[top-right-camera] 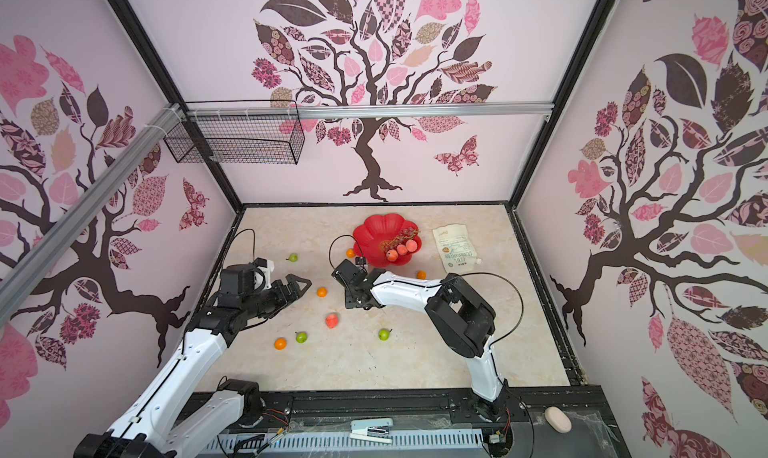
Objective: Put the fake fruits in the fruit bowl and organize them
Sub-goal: 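Move the right gripper toward a table peach while the left gripper draws back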
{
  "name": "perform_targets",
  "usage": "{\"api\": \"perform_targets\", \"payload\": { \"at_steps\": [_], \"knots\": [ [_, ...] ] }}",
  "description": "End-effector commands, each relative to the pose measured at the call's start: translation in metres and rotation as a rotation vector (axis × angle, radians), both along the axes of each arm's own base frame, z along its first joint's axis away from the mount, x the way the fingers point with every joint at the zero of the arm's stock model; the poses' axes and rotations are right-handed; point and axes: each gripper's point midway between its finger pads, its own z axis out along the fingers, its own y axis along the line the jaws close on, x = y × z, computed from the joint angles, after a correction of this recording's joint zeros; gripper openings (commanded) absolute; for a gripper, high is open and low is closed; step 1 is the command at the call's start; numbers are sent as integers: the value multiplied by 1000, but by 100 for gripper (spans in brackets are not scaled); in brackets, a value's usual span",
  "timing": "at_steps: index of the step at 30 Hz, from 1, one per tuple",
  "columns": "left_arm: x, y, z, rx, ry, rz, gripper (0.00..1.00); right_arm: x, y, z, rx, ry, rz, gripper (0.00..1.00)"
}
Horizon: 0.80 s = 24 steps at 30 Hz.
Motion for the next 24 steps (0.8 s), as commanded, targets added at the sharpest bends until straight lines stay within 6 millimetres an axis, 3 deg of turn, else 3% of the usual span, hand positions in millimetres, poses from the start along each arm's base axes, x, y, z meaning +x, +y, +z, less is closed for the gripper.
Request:
{"api": "perform_targets", "payload": {
  "at_steps": [1,24],
  "knots": [
    [-2,-6,-1,-36,-4,-34,98,6,-1,-8,-52,0,-15,59],
    [-4,-6,-5,-37,-6,-38,98,15,-14,-45,-232,8,-10,56]
  ]
}}
